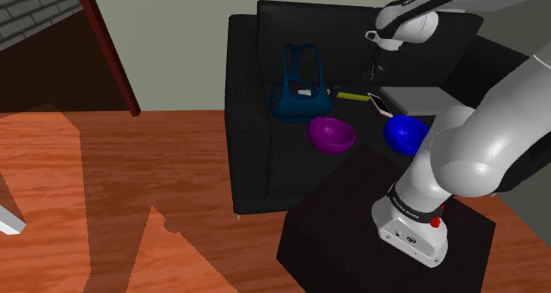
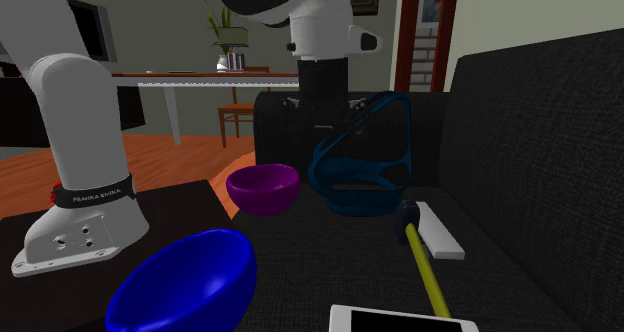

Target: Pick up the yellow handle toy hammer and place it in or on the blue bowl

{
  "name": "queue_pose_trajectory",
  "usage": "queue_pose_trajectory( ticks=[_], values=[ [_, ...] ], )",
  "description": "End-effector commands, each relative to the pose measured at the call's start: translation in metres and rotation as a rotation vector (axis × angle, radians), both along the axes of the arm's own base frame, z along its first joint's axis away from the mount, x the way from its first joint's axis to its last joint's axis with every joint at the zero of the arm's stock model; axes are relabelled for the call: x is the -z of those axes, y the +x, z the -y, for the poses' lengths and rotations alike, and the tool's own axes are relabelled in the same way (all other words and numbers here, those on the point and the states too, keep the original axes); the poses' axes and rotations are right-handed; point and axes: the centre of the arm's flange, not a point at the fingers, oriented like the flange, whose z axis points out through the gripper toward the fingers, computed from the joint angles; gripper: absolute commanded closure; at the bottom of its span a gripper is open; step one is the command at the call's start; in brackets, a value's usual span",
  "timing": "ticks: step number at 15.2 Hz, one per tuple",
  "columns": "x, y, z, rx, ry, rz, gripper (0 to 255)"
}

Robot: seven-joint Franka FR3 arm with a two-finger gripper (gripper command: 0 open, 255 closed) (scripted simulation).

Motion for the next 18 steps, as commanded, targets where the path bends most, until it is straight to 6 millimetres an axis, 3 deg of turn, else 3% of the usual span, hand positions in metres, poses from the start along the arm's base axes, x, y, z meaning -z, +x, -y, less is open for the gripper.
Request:
queue_pose_trajectory(
  ticks=[1,15,18],
  values=[
    [0.015,0.009,0.022,-0.035,-0.004,0.009,0],
    [0.123,0.097,0.149,-0.258,0.017,0.042,0],
    [0.136,0.101,0.151,-0.264,0.017,0.043,0]
  ],
)
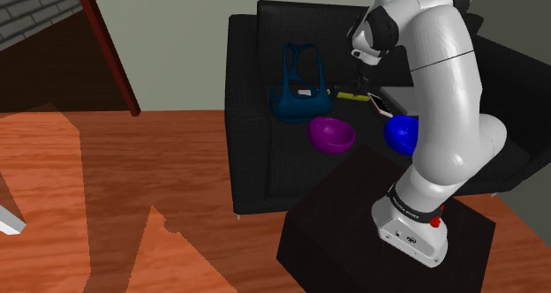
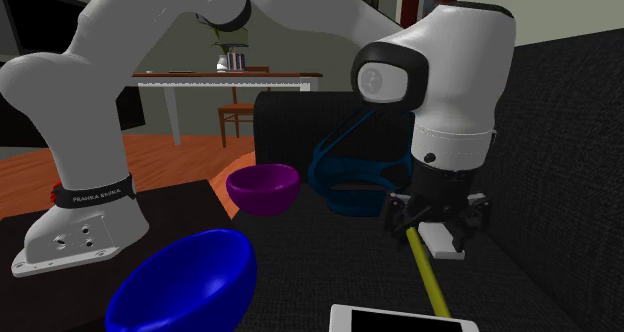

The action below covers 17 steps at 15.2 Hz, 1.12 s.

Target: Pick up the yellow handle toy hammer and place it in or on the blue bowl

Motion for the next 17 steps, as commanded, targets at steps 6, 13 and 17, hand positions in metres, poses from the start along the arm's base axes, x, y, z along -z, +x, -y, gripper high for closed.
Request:
queue_pose_trajectory(
  ticks=[6,13,17],
  values=[
    [0.033,0.005,-0.002,-0.003,0.001,0.001,0],
    [0.033,0.005,-0.002,-0.003,0.001,0.001,0],
    [0.033,0.005,-0.002,-0.003,0.001,0.001,255]
  ],
)
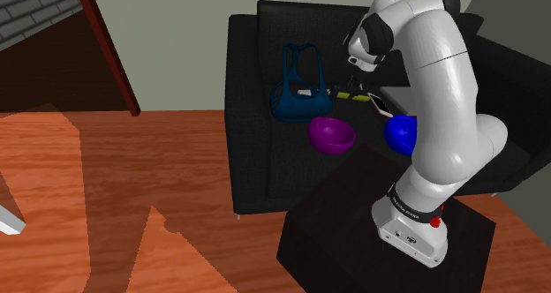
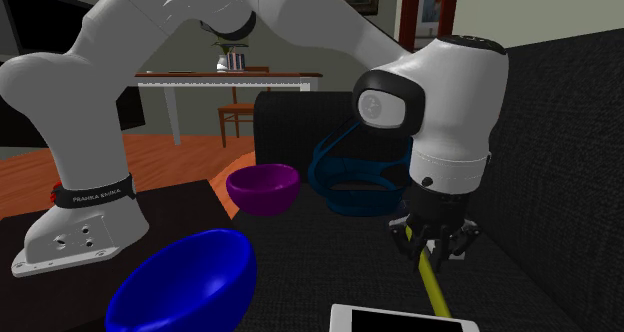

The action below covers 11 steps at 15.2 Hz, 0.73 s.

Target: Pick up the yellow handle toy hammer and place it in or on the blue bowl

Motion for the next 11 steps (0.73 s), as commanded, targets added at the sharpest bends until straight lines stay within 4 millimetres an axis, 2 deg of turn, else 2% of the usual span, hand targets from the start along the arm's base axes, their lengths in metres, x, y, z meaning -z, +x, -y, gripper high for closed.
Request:
queue_pose_trajectory(
  ticks=[1,6,11],
  values=[
    [0.0,0.0,0.0,0.0,0.0,0.0,255],
    [0.0,0.0,0.0,0.0,0.0,0.0,255],
    [-0.026,0.0,0.0,0.0,0.0,0.0,255]
  ],
)
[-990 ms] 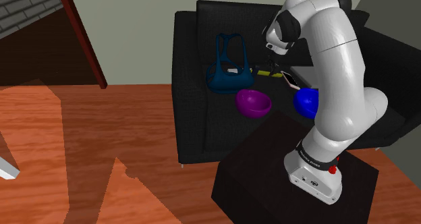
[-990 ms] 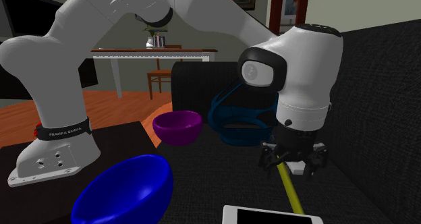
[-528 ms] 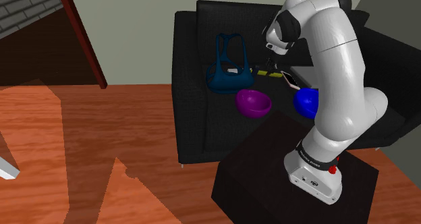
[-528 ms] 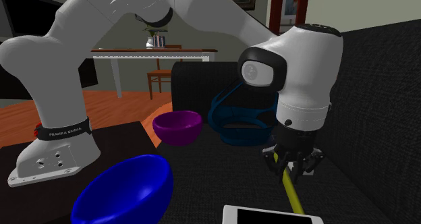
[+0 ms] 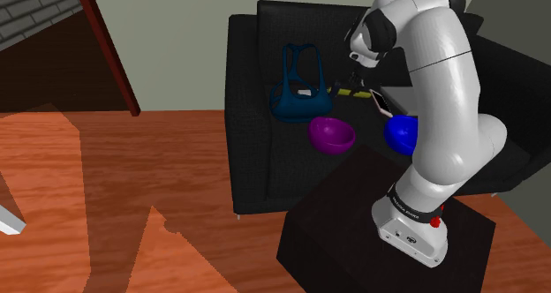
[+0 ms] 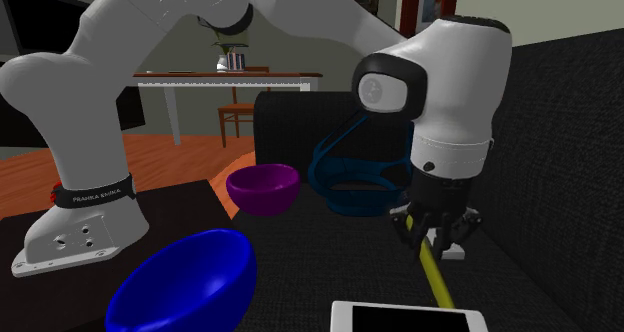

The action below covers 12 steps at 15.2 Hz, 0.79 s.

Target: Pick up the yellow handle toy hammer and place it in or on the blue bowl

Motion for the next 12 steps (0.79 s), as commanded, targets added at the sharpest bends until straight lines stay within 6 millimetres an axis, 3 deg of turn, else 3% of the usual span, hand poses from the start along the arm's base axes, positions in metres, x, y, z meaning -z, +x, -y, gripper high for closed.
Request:
queue_pose_trajectory(
  ticks=[1,12],
  values=[
    [-0.011,0.0,0.001,0.0,0.0,0.0,255],
    [-0.069,0.0,0.001,0.0,0.0,0.0,255]
  ],
)
